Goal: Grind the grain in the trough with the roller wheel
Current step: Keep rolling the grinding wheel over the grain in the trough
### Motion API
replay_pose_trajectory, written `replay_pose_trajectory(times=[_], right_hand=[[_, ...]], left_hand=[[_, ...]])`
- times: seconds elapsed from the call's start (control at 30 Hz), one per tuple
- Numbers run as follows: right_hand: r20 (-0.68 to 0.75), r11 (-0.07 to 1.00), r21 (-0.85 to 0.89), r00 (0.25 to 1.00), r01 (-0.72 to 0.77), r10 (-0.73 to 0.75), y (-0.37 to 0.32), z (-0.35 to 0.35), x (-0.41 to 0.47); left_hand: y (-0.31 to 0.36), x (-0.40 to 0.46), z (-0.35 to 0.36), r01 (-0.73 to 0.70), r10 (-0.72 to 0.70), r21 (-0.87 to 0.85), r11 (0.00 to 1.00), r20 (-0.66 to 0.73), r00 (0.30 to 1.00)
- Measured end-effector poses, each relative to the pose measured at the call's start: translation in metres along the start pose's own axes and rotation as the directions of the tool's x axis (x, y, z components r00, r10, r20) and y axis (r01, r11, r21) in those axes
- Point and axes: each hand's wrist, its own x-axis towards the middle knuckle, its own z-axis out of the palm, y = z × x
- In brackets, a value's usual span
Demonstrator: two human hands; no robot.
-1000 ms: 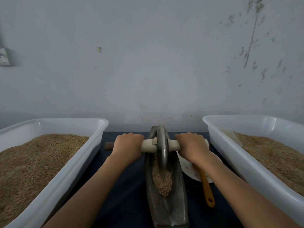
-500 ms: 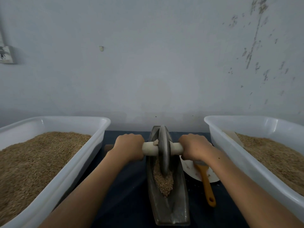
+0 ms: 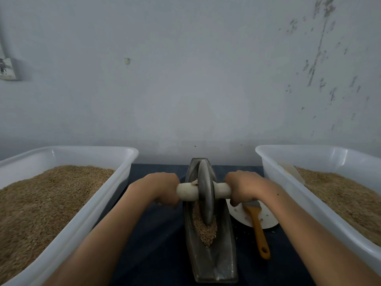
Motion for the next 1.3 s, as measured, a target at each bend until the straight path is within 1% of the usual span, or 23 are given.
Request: replay_pose_trajectory(times=[0.07, 0.13, 0.2, 0.27, 0.33, 0.37, 0.4, 0.47, 0.57, 0.63, 0.7, 0.73, 0.77, 0.83, 0.9, 0.97, 1.03, 1.07, 1.13, 1.2, 1.23, 1.3], right_hand=[[-0.016, 1.0, -0.005, 1.0, -0.003, 0.003, 0.0, 0.001, 0.001], [-0.063, 1.0, -0.01, 0.998, -0.017, 0.016, -0.001, 0.002, 0.003], [-0.138, 0.999, -0.015, 0.99, -0.032, 0.029, -0.001, 0.006, 0.004], [-0.244, 0.999, -0.008, 0.969, -0.047, 0.044, -0.001, 0.011, 0.007], [-0.335, 0.998, 0.001, 0.941, -0.056, 0.053, -0.002, 0.015, 0.008], [-0.356, 0.998, 0.0, 0.933, -0.057, 0.053, -0.003, 0.016, 0.009], [-0.356, 0.999, -0.007, 0.933, -0.054, 0.048, -0.003, 0.015, 0.009], [-0.296, 0.999, -0.022, 0.955, -0.038, 0.03, -0.001, 0.012, 0.008], [-0.102, 1.0, -0.014, 0.995, -0.01, 0.008, 0.001, 0.004, 0.002], [-0.018, 1.0, -0.003, 1.0, 0.0, 0.0, 0.001, 0.001, -0.001], [0.011, 1.0, 0.008, 1.0, 0.001, -0.001, 0.001, 0.001, -0.002], [0.011, 1.0, 0.011, 1.0, -0.001, 0.001, 0.001, 0.001, -0.001], [0.002, 1.0, 0.011, 1.0, -0.004, 0.004, 0.001, 0.001, -0.001], [-0.042, 1.0, 0.006, 0.999, -0.019, 0.02, 0.0, 0.003, 0.001], [-0.15, 0.999, -0.019, 0.988, -0.044, 0.041, -0.002, 0.006, 0.003], [-0.304, 0.997, -0.03, 0.951, -0.073, 0.06, -0.003, 0.012, 0.006], [-0.404, 0.997, -0.01, 0.913, -0.077, 0.066, -0.004, 0.017, 0.007], [-0.417, 0.998, -0.004, 0.907, -0.071, 0.062, -0.004, 0.018, 0.007], [-0.397, 0.998, -0.011, 0.917, -0.058, 0.049, -0.003, 0.017, 0.006], [-0.343, 0.998, -0.033, 0.939, -0.045, 0.031, -0.002, 0.013, 0.005], [-0.286, 0.998, -0.047, 0.958, -0.035, 0.021, -0.001, 0.01, 0.004], [-0.124, 0.999, -0.035, 0.992, -0.013, 0.009, 0.0, 0.004, 0.001]], left_hand=[[0.001, 0.0, 0.0, 0.007, -0.007, 0.0, 1.0, -0.016, 1.0], [0.002, 0.0, 0.0, 0.021, -0.015, 0.067, 0.998, -0.099, 0.995], [0.004, 0.001, 0.003, 0.042, -0.01, 0.143, 0.989, -0.217, 0.976], [0.006, 0.002, 0.007, 0.071, -0.004, 0.189, 0.979, -0.333, 0.943], [0.006, 0.005, 0.01, 0.086, -0.002, 0.194, 0.977, -0.396, 0.918], [0.006, 0.005, 0.01, 0.086, -0.006, 0.185, 0.979, -0.398, 0.917], [0.006, 0.005, 0.01, 0.084, -0.011, 0.177, 0.981, -0.381, 0.925], [0.005, 0.004, 0.007, 0.067, -0.013, 0.169, 0.983, -0.303, 0.953], [0.003, -0.001, 0.002, 0.017, 0.004, 0.141, 0.99, -0.15, 0.989], [0.001, -0.003, 0.0, -0.003, 0.006, 0.066, 0.998, -0.053, 0.999], [0.0, -0.003, 0.0, -0.012, 0.012, 0.02, 1.0, -0.011, 1.0], [0.0, -0.003, 0.0, -0.011, 0.012, 0.022, 1.0, -0.015, 1.0], [0.0, -0.003, 0.0, -0.006, 0.008, 0.04, 0.999, -0.038, 0.999], [0.002, -0.002, 0.003, 0.015, 0.0, 0.11, 0.994, -0.137, 0.991], [0.003, 0.001, 0.007, 0.05, 0.003, 0.178, 0.983, -0.285, 0.959], [0.005, 0.005, 0.013, 0.091, 0.007, 0.207, 0.974, -0.429, 0.903], [0.006, 0.006, 0.016, 0.106, 0.011, 0.202, 0.974, -0.505, 0.863], [0.005, 0.007, 0.017, 0.098, 0.019, 0.201, 0.975, -0.512, 0.859], [0.003, 0.007, 0.016, 0.069, 0.035, 0.201, 0.977, -0.472, 0.881], [0.0, 0.006, 0.011, 0.037, 0.036, 0.191, 0.981, -0.367, 0.93], [-0.001, 0.005, 0.008, 0.02, 0.032, 0.173, 0.985, -0.293, 0.956], [-0.003, 0.003, 0.002, -0.012, 0.025, 0.098, 0.995, -0.13, 0.991]])
